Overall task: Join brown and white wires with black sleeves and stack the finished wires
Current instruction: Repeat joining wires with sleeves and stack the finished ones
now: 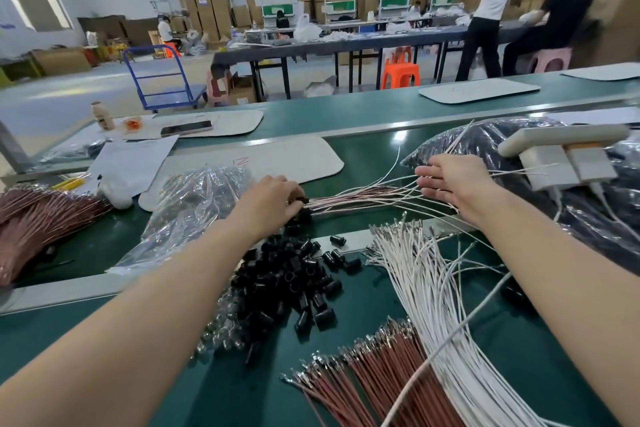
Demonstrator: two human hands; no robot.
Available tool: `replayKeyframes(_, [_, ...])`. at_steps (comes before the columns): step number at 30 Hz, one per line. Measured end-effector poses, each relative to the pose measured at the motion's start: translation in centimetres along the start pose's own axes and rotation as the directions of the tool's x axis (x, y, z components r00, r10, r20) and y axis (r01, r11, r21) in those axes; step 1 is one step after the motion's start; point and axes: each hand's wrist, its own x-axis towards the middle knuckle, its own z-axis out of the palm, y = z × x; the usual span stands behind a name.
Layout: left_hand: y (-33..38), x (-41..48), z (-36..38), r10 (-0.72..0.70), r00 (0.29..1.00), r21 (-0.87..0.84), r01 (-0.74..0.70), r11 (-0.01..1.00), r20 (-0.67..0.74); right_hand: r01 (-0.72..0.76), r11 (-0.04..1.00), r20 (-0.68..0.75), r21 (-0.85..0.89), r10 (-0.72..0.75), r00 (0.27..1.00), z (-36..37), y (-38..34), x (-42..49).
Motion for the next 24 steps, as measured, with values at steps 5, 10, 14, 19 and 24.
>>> replayKeyframes(5, [-0.2,-2.3,-2.1,-0.066,0.997,-0.146,0.059,0.988,-0.045,0.096,0.993,0.031,-0.066,-0.095,0.995,0.4,-0.2,-1.7])
replayKeyframes(10, [0.7,-8.8,-3.8,-0.103,0.979,-0.345,0.036,0.938,-0.178,0.226,0.968,0.038,-0.106,-0.223,0.974,1.0,0.2,-5.3])
replayKeyframes(14, [2.4,-15.9,-3.2,-0.088,0.971,-0.415,-0.013,0.91,-0.223,0.316,0.943,0.031,-0.101,-0.315,0.949,2.2,1.0,-10.1])
replayKeyframes(19, [5.5,-22.8,-1.5,0.096,0.984,-0.366,-0.146,0.919,-0.152,0.502,0.833,-0.023,-0.233,-0.521,0.853,3.4,2.8,-16.6])
replayKeyframes(24, [7.8,-24.4,-1.4,0.351,0.936,-0.205,-0.343,0.917,0.004,0.594,0.747,-0.09,-0.299,-0.642,0.761,3.4,3.5,-21.3])
